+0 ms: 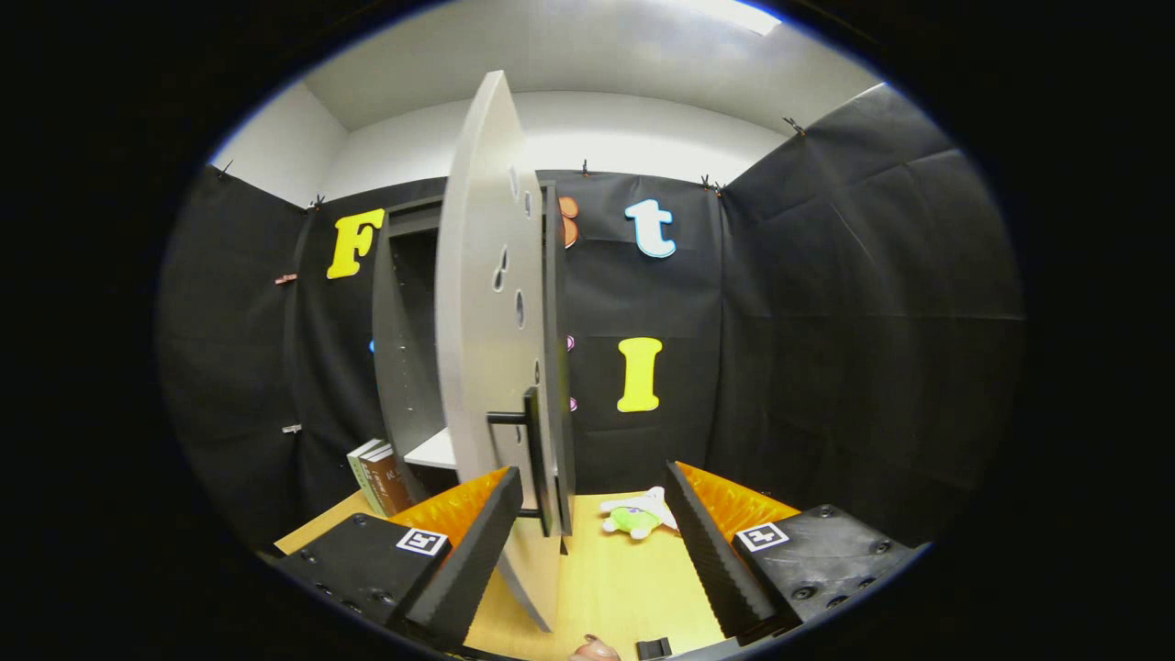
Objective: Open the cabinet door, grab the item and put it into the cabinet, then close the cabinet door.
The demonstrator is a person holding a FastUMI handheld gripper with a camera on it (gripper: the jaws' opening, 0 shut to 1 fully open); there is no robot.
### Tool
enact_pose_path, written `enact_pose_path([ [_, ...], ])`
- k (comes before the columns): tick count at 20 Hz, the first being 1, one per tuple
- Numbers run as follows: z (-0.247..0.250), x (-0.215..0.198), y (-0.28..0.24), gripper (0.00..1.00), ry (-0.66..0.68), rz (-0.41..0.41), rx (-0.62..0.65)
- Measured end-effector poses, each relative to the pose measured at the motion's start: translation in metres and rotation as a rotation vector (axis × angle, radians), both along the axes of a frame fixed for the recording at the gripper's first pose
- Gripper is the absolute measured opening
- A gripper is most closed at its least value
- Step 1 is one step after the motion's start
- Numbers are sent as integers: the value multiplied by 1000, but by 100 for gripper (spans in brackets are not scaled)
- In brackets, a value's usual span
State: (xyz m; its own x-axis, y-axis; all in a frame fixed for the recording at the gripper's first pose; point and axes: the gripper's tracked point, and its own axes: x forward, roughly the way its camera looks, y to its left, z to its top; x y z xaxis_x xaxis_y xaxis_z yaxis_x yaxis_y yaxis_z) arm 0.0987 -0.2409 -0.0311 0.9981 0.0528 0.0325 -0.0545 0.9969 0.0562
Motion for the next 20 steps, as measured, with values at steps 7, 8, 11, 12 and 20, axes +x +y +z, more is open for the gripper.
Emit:
enact_pose_path([
  [7, -4, 36, -10, 98, 9, 25, 10],
  [8, -5, 38, -7, 98, 15, 39, 11],
  [11, -5, 42, 2, 97, 13, 52, -1],
  [12, -6, 42, 5, 97, 12, 51, -9],
  [20, -8, 37, 67, 97, 19, 100, 11],
])
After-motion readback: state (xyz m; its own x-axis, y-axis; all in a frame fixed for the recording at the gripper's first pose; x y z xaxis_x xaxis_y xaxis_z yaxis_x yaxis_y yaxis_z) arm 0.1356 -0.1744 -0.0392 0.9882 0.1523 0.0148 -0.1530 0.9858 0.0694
